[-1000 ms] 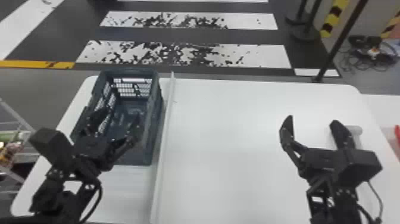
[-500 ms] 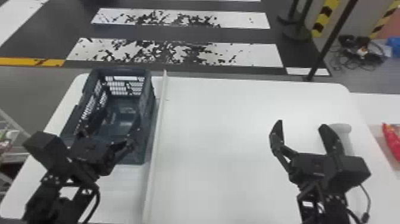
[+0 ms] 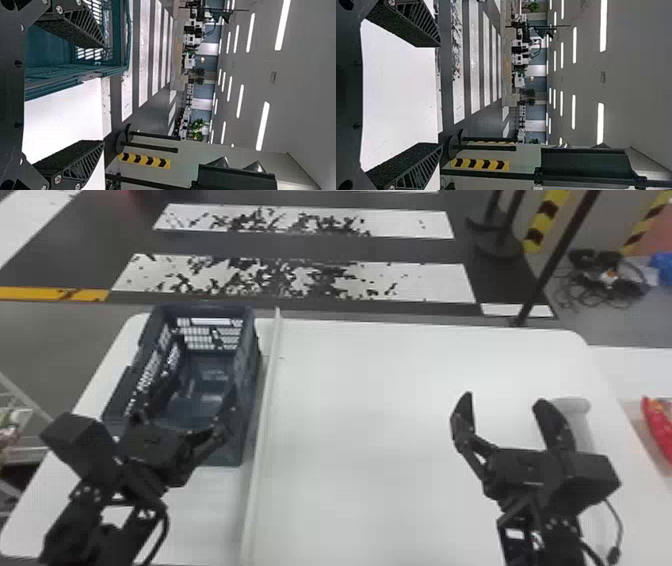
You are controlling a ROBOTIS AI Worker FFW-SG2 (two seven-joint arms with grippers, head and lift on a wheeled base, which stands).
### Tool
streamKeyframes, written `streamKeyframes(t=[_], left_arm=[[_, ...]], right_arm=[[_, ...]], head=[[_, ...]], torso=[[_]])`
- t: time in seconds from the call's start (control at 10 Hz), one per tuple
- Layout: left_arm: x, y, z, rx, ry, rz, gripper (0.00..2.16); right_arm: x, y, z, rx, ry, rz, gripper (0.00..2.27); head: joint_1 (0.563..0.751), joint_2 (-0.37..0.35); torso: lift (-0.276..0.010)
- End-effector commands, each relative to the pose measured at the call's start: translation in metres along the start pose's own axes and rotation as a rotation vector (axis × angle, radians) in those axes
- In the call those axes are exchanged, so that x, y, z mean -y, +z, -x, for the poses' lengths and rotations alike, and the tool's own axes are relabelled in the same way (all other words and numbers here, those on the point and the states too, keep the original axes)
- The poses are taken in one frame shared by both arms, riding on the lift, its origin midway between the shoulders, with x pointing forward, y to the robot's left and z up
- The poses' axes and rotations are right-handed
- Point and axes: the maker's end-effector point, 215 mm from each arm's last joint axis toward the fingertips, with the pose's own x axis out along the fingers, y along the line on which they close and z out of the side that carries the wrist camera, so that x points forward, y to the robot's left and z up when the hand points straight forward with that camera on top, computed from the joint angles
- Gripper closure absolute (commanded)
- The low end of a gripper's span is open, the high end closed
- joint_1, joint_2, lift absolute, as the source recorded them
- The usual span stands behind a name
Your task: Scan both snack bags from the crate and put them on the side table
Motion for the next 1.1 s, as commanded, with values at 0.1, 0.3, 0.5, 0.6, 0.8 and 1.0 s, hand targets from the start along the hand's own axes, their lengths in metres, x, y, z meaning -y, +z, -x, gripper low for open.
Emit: streamKeyframes(t=[0.1,0.3,0.5,0.6,0.8,1.0], left_arm=[[0.0014,0.0033,0.0028,0.004,0.001,-0.001,0.14],[0.0014,0.0007,0.0056,-0.004,0.001,-0.003,0.14],[0.0015,-0.0001,0.0069,-0.008,0.003,-0.010,0.14],[0.0011,0.0020,0.0077,-0.005,0.005,-0.012,0.14],[0.0019,0.0017,0.0093,-0.006,0.005,-0.010,0.14],[0.0022,0.0027,0.0097,-0.005,0.004,-0.012,0.14]], right_arm=[[-0.0029,-0.0012,0.0010,-0.003,0.009,0.004,0.03],[-0.0047,-0.0011,0.0009,-0.004,0.014,-0.002,0.03],[-0.0045,-0.0007,0.0007,-0.002,0.013,0.002,0.04],[-0.0059,-0.0015,0.0016,-0.004,0.016,0.002,0.04],[-0.0059,0.0001,0.0013,-0.001,0.017,0.003,0.04],[-0.0069,0.0022,0.0025,0.001,0.018,0.000,0.04]], head=[[0.695,-0.006],[0.695,-0.002],[0.695,-0.001],[0.695,-0.001],[0.695,0.002],[0.695,0.003]], torso=[[-0.087],[-0.087],[-0.087],[-0.087],[-0.087],[-0.087]])
